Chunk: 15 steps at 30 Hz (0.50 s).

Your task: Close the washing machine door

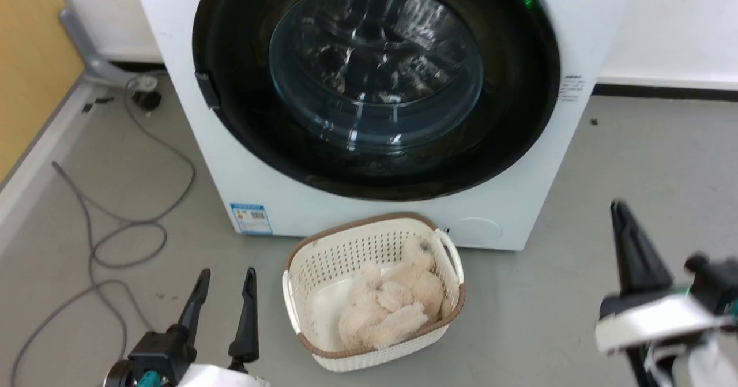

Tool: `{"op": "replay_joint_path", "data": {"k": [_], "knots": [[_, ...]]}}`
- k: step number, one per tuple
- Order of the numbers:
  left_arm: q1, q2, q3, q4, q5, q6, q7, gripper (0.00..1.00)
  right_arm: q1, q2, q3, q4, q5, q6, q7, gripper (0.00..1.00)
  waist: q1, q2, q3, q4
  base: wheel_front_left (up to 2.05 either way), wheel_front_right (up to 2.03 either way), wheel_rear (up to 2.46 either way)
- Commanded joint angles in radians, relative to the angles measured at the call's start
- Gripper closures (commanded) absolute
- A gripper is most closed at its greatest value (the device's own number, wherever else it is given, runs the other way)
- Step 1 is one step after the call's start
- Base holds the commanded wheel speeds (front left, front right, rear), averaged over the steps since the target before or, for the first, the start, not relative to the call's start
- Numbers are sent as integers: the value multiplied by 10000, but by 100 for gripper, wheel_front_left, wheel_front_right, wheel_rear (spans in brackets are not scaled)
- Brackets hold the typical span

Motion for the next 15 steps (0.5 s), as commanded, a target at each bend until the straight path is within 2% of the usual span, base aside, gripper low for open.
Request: {"op": "replay_joint_path", "data": {"k": [1, 6, 7, 8, 15], "knots": [[171, 3, 0, 24, 2, 50, -44, 0, 478, 244, -103, -284, -197, -9, -43, 100, 1, 0, -188, -129, 0, 0, 0], [373, 3, -44, 111, 33, 73, -44, 0, 1586, 781, -388, -989, -833, -9, -44, 100, 1, 0, -311, -201, 0, 0, 0], [401, 3, -51, 135, 89, 75, -44, 0, 1765, 854, -410, -1091, -964, -9, -44, 81, 1, 0, -331, -212, 0, 0, 0], [428, 3, -55, 149, 129, 77, -44, 0, 1930, 920, -432, -1187, -1106, -9, -44, 0, 1, 0, -348, -224, 0, 0, 0], [539, 3, -139, 177, 298, 104, -44, 0, 2583, 1199, -561, -1337, -1377, -9, -44, 0, 1, 0, -400, -262, 0, 0, 0]]}}
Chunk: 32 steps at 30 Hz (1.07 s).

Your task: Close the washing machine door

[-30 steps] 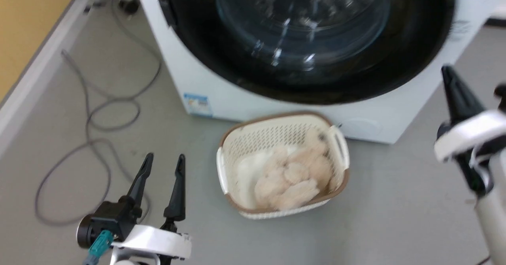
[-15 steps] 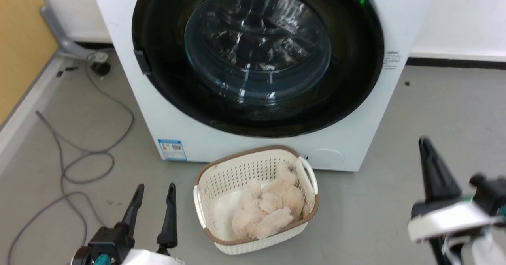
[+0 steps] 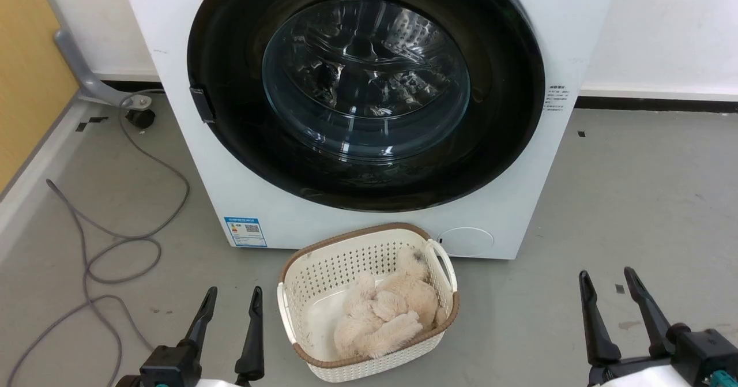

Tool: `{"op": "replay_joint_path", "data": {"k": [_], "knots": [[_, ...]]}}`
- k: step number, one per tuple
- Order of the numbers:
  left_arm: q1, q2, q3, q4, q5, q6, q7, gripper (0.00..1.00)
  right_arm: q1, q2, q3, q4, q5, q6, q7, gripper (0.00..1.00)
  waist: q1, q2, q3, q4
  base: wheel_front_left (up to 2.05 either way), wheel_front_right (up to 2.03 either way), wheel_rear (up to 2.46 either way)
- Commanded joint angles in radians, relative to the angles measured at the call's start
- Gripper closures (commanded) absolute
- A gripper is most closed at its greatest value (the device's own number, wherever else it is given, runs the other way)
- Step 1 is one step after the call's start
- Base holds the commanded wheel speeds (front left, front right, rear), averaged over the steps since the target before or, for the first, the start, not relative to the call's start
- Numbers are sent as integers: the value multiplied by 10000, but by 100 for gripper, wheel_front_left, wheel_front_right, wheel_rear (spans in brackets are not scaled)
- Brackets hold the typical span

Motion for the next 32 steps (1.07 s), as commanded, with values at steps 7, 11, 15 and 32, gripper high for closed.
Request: {"op": "replay_joint_path", "data": {"k": [7, 11, 15, 32], "knots": [[101, 3, -86, 19, 135, 144, -44, 0, 234, 105, -10, -17, -59, -9, -45, 0, 2, 0, 1, 10, 0, 0, 0], [90, 3, -108, -4, 211, 199, -44, 0, 182, 116, 15, 46, -39, -9, -45, 0, 2, 0, 15, 48, 0, 0, 0], [96, 3, -109, -20, 257, 229, -44, 0, 162, 119, 38, 68, -24, -9, -45, 0, 2, 0, 14, 69, 0, 0, 0], [-4, 0, -112, -93, 236, 239, 111, 100, 105, 75, 100, 26, -47, 0, 106, 100, 2, 0, 22, 75, 0, 0, 0]]}}
